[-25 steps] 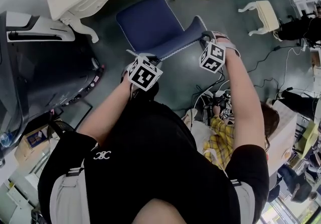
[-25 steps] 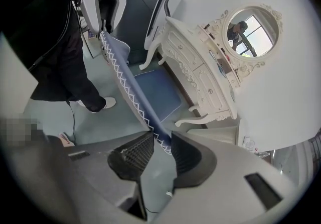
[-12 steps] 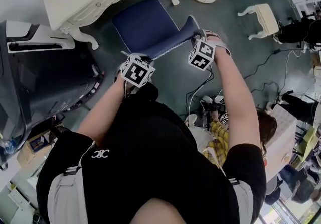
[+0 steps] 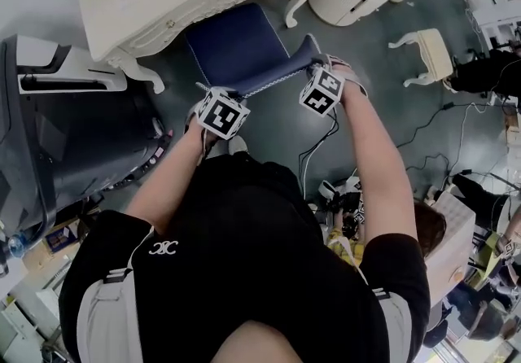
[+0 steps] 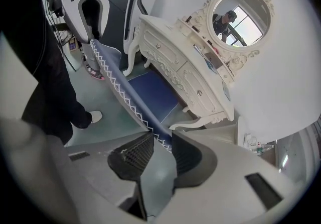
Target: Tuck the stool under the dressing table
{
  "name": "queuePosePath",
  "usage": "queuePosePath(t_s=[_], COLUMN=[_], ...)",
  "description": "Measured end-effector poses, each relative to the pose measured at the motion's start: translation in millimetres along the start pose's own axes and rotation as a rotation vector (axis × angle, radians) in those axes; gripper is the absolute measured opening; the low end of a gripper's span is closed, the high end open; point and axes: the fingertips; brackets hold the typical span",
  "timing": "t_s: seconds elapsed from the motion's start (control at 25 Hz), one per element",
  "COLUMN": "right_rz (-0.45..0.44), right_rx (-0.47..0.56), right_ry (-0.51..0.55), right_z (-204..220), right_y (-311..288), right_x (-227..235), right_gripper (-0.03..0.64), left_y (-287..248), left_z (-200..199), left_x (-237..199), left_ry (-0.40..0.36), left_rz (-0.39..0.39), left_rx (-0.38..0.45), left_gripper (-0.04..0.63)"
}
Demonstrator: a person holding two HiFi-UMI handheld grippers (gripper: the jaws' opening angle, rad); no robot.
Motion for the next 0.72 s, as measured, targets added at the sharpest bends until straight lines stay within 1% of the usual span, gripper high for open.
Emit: queuePosePath(t_s=[0.16,0.28,0.36,0.44,0.56,0.72], right_rz=[-0.013,-0.019,-0.021,-0.021,-0.019,-0.028], right_rx=[-0.014,-0.016,-0.017,-0.021,-0.024,-0.008], right_ry=[-0.033,-0.051,-0.06,-0.064,-0.06,-0.072], right_z=[-12.8,-21.7,-27.4,-32.8,-42.0,-51.9], right_y=[-8.5,-12.9,-15.4,-17.4,-21.5,-26.2], right_x=[15.1,24.1,29.0,34.9,41.5,47.9], right_gripper=[0.118,0.12,0.12,0.121,0.121,0.123], left_y=[-0.4,0.1,0.3,1.3,2.4,1.8], left_z=[-11.7,-15.6,-19.9,-24.5,-24.5,-26.2], left_x=[-20.9,-35.4,-42.4,-49.3,-62.0,-75.6], left_ry=[0.028,0.059,0.074,0.083,0.095,0.121], left_rz=[-0.012,-0.008,-0.004,-0.01,-0.031,-0.035], left_rx=[0.027,0.035,0.055,0.067,0.061,0.085], left_gripper=[0.095,0.095,0.095,0.095,0.095,0.095])
Point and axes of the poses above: the fingertips, and each gripper's own axes: y backward along the fingers, x to its right, z out of its underside, and after that the axes turned 13 degrees about -x, right-handed
